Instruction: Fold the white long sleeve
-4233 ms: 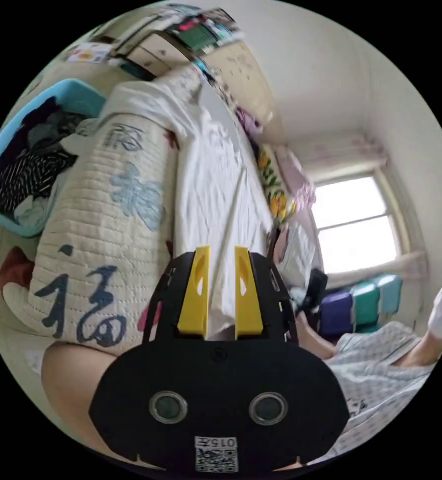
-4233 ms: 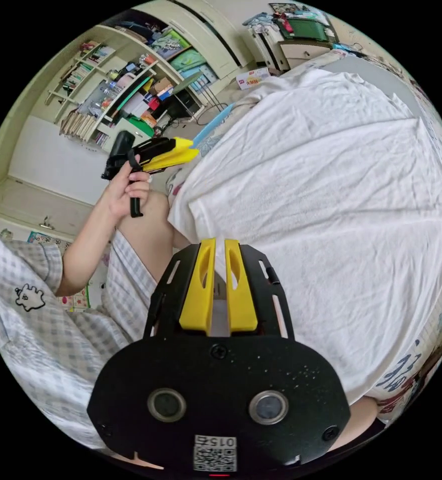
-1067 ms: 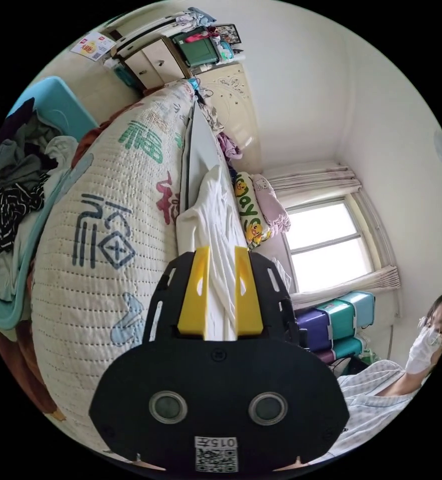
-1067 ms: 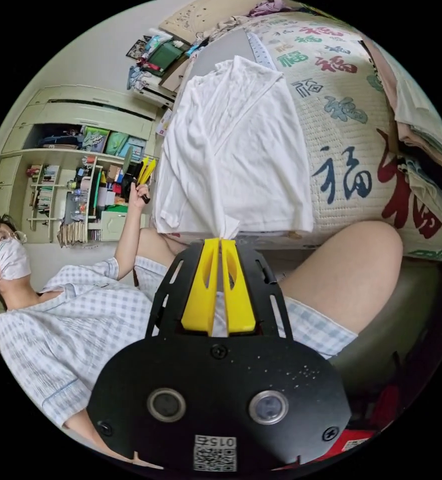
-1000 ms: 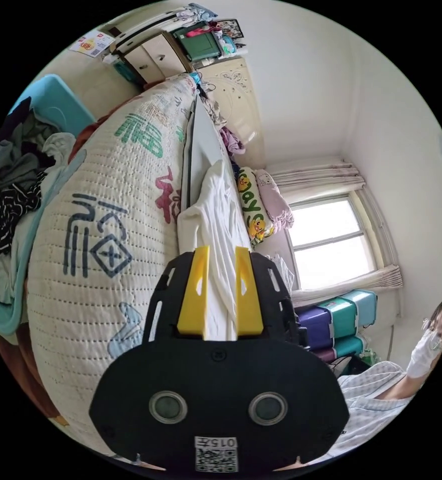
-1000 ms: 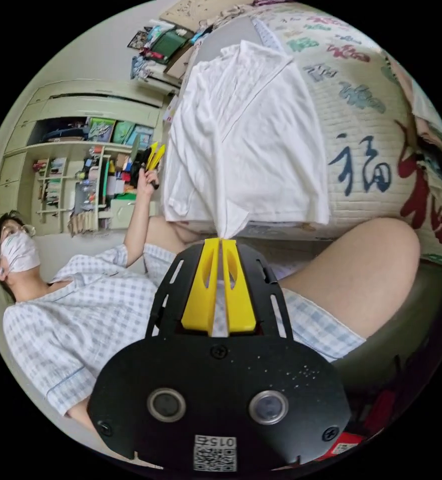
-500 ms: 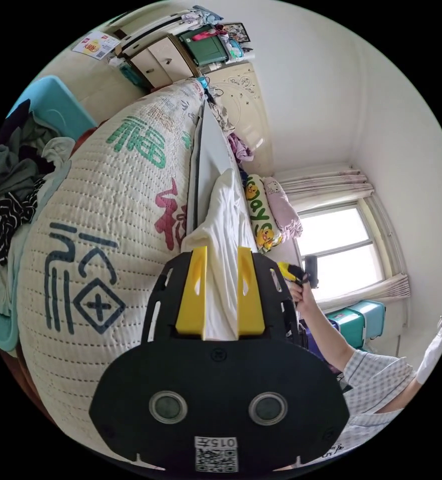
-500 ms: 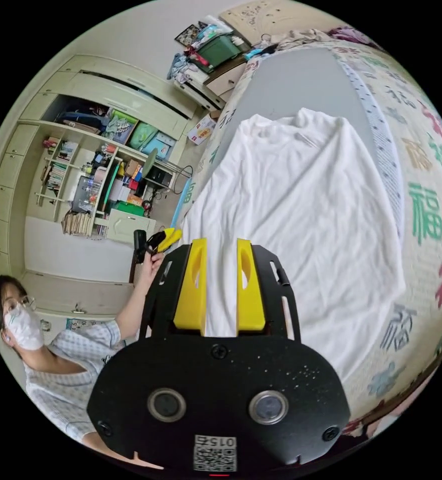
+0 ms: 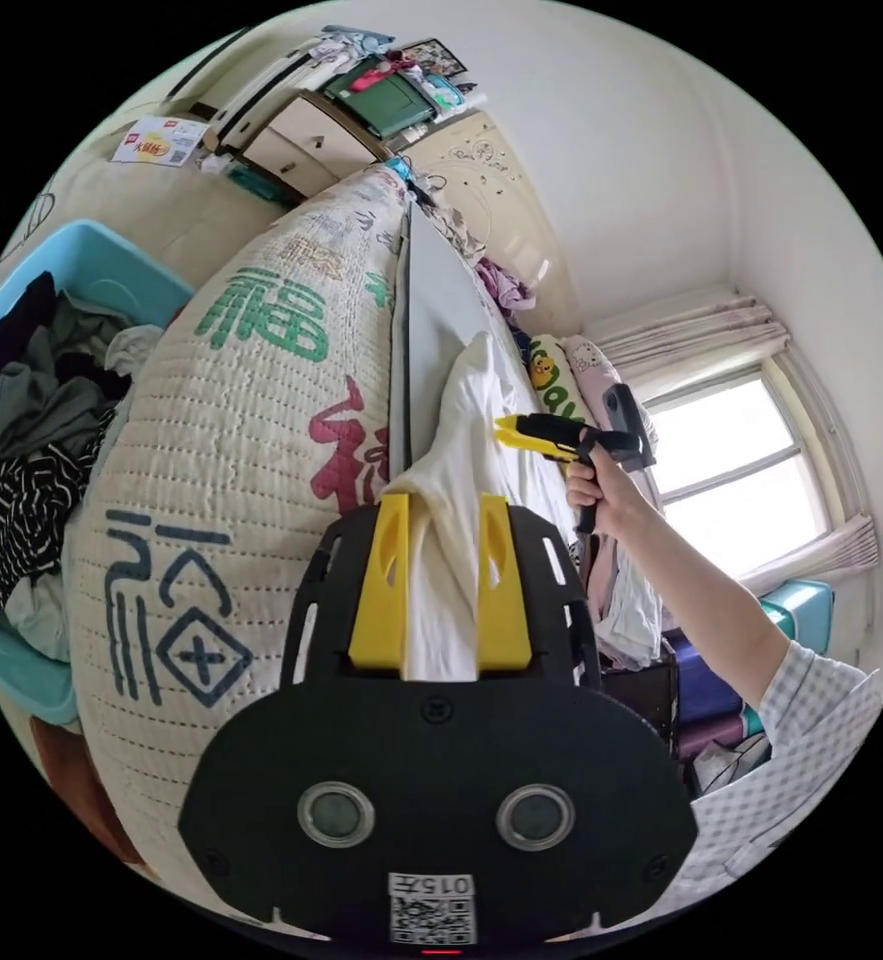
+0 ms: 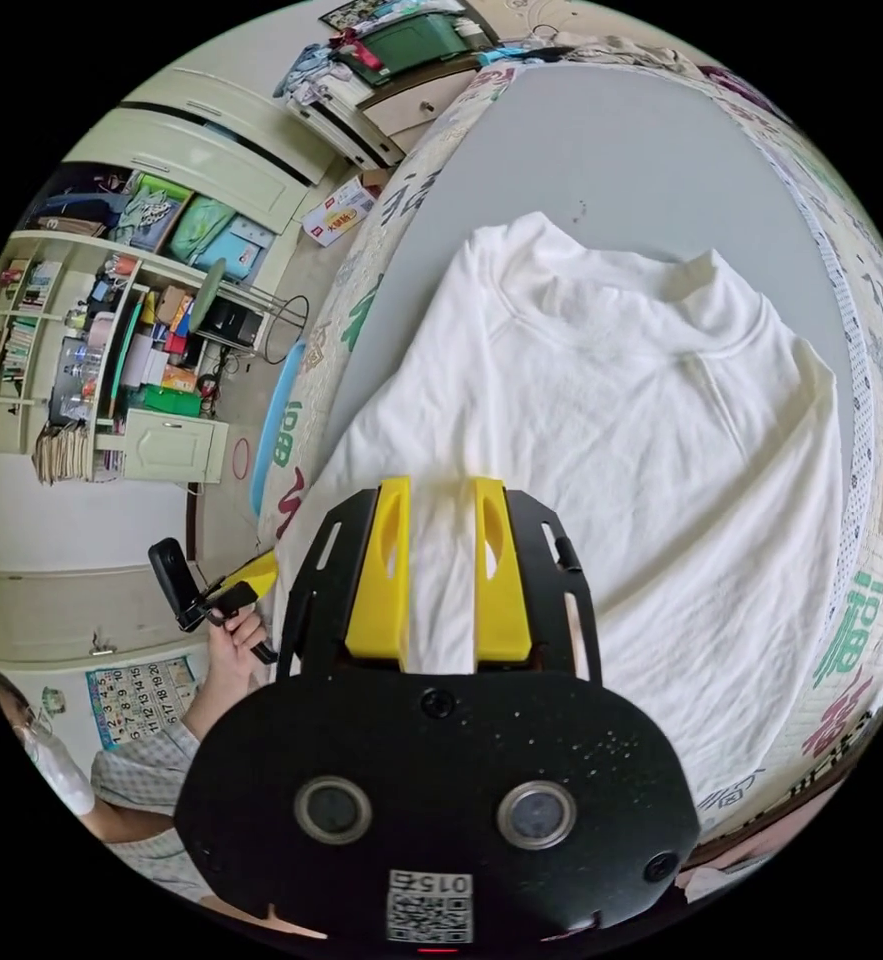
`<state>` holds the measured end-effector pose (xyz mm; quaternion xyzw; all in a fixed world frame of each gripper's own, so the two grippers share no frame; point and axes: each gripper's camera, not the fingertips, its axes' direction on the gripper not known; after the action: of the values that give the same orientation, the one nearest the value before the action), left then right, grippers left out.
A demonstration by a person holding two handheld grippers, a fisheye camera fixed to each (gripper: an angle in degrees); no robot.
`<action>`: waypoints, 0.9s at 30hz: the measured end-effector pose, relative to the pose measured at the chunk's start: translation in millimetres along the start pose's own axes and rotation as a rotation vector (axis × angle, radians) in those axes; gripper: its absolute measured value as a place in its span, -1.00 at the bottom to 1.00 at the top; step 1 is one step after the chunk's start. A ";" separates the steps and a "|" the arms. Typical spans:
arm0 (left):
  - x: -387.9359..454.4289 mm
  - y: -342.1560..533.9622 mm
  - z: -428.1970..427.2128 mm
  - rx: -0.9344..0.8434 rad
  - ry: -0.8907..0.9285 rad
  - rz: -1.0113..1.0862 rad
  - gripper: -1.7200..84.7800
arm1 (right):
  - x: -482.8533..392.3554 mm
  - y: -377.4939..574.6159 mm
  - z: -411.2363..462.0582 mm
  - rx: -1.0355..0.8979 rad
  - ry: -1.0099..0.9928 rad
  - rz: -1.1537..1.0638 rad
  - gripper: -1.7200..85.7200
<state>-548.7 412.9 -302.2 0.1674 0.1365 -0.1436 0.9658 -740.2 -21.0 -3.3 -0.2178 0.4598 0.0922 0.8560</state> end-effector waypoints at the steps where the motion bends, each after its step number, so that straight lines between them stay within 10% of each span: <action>1: -2.3 2.7 -5.2 0.024 0.003 -0.017 -0.77 | -5.6 -5.1 -8.5 0.016 0.027 0.011 -0.75; 27: -5.4 7.5 -53.3 0.117 0.030 -0.145 -0.97 | -154.1 -123.4 -34.3 0.032 0.266 -0.146 -0.97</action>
<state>-562.7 440.3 -346.7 0.2153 0.1540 -0.2184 0.9393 -808.0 -139.8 143.2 -0.2474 0.5535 -0.0074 0.7952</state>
